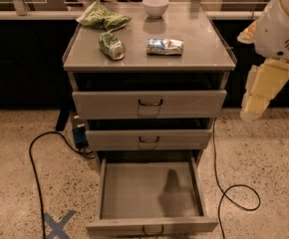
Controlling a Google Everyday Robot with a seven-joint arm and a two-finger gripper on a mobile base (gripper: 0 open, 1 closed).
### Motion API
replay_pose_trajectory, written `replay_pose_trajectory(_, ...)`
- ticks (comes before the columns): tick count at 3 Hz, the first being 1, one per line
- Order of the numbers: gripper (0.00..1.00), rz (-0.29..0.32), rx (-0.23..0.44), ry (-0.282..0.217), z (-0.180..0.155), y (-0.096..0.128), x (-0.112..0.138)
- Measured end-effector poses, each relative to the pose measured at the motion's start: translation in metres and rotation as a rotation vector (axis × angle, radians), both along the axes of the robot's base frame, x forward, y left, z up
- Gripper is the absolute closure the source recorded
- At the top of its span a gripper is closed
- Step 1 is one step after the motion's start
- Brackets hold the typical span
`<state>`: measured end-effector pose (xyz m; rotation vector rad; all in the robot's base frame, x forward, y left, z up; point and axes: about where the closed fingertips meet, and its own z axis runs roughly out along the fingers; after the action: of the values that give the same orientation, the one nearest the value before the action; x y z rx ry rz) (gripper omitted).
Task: Place redbull can into bottom drawer
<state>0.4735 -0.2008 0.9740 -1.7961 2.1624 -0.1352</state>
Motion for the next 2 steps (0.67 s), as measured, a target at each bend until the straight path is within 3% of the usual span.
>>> replay_pose_trajectory(2,0.0,0.094,-0.04,-0.074,-0.002,0.038,0.12)
